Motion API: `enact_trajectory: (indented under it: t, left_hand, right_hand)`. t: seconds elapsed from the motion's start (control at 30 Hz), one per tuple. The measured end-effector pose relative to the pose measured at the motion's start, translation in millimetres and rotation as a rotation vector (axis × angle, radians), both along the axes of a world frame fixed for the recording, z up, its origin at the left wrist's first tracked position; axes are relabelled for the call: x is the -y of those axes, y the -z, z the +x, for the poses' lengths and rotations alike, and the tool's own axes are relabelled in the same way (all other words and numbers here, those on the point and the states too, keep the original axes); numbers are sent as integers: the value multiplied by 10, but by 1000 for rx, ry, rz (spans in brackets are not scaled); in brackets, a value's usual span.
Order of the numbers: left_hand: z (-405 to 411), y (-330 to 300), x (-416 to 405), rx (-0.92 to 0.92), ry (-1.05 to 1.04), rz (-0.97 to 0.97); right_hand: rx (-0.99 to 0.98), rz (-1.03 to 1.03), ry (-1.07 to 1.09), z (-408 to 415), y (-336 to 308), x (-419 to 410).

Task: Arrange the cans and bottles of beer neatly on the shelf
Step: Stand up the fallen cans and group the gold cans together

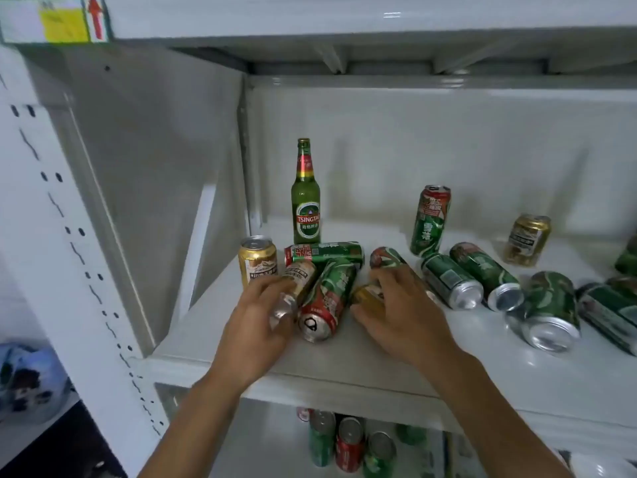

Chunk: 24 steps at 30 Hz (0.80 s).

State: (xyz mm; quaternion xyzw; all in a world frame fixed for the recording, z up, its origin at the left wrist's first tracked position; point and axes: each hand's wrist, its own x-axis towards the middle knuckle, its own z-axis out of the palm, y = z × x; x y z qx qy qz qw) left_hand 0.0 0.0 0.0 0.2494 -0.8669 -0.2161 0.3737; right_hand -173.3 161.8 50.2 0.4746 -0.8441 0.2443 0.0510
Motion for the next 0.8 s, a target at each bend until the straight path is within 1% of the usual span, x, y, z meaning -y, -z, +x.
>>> enact_trajectory:
  t: [0.13,0.23,0.3,0.47,0.6,0.7,0.8]
  left_hand:
    - [-7,12,145,140,-28,-133]
    - [-5,9,161,212,-67,-253]
    - [-4,1,159,240,-84,-315]
    - [-71,31,197,237,-118,-355]
    - [-112,56,205,189,-97,-347]
    - [-103,-1,226,117,-80,-328]
    - [-24,-133,241,41,-45,-301]
  right_hand:
    - [16,94,48,-2,46,108]
    - [-22,164,95,-3,56,152]
    - [-41,203,116,13,53,169]
    - [-117,266,142,6,79,198]
    - [-132,198,136,10,63,167]
    - [-116,126,138,-7,69,119]
    - [-121,-28,171,-15,29,45]
